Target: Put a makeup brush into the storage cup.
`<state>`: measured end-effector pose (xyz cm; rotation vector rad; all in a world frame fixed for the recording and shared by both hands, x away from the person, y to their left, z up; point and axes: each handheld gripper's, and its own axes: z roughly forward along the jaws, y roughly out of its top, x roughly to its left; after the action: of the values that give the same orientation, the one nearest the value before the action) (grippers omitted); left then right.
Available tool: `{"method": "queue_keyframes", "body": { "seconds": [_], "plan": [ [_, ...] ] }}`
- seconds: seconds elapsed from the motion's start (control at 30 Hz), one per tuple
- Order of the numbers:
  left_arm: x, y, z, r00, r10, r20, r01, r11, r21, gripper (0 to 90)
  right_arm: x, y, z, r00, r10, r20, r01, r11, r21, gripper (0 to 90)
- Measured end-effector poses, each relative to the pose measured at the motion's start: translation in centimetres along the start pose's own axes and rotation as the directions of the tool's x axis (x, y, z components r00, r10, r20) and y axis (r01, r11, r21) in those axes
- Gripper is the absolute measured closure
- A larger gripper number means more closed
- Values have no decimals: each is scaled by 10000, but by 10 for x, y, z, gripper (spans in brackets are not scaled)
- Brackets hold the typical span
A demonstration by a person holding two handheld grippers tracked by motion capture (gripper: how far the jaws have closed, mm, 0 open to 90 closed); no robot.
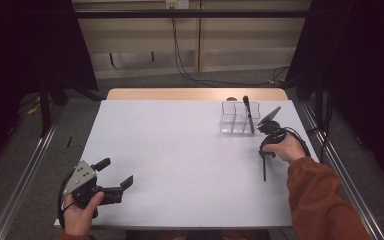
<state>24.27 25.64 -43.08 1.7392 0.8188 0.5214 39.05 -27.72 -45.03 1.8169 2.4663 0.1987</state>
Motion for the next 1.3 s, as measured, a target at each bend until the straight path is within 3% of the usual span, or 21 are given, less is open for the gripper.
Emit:
{"method": "queue_keyframes", "body": {
  "seconds": [0.63, 0.83, 1.0, 1.3],
  "plan": [
    [1, 0, 0, 10000, 29, 22, -30, 10000, 73, 29, -5, 1, 0, 9996, -242, -151, 243, 9997, 42, 867],
    [1, 0, 0, 10000, -26, -29, 26, 10000, 94, 29, -5, 0, 0, 9990, -392, -224, 392, 9992, -5, 869],
    [2, 0, 1, 9999, -73, -115, 74, 9999, 122, 30, -1, -2, -1, 9969, -791, 57, 792, 9967, -169, 868],
    [2, 0, 0, 10000, -61, -61, 61, 9999, 93, 26, 3, -3, -6, 9955, -915, -236, 901, 9945, -530, 869]
  ]
}}
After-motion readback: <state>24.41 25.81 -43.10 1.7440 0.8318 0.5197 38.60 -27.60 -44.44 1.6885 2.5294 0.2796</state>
